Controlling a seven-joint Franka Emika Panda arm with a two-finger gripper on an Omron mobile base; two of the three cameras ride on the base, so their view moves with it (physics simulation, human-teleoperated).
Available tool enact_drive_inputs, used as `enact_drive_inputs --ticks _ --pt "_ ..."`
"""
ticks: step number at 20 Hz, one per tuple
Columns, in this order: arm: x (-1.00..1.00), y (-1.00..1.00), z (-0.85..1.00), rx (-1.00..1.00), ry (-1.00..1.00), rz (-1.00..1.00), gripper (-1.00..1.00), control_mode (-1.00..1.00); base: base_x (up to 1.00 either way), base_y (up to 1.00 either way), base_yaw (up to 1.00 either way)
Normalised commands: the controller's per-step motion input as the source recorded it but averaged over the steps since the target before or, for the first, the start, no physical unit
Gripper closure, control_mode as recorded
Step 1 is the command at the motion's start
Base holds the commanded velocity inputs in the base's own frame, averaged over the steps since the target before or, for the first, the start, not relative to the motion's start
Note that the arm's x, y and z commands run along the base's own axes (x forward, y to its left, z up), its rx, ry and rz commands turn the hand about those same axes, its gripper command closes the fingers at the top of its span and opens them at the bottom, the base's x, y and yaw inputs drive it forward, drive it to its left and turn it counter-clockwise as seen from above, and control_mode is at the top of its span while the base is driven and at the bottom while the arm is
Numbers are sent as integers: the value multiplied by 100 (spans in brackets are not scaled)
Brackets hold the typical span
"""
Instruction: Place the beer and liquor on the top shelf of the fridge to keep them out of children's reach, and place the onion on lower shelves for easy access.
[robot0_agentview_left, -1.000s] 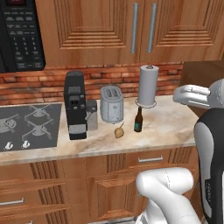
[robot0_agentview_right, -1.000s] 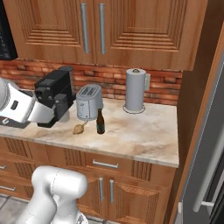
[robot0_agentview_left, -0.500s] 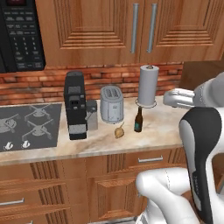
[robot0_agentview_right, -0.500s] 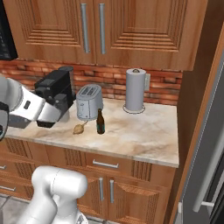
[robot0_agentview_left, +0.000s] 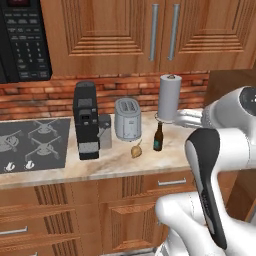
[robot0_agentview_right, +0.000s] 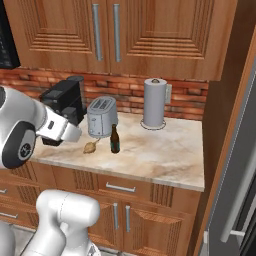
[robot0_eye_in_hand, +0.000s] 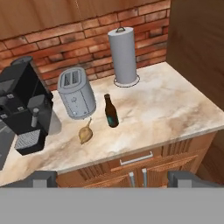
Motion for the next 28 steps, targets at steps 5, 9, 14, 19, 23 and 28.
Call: enact_drive_inputs --ticks 5,9,14,19,23,28 --pt "50 0 -32 0 0 0 -100 -100 0 0 0" --pt "50 0 -28 0 0 0 -100 -100 0 0 0" --pt "43 0 -25 -1 4 2 -100 -100 0 0 0" --pt "26 0 -30 -6 9 2 -100 -100 0 0 0" --pt "24 0 -34 -10 11 1 -100 -100 0 0 0" --pt "23 -4 -27 -9 7 0 -100 -100 0 0 0"
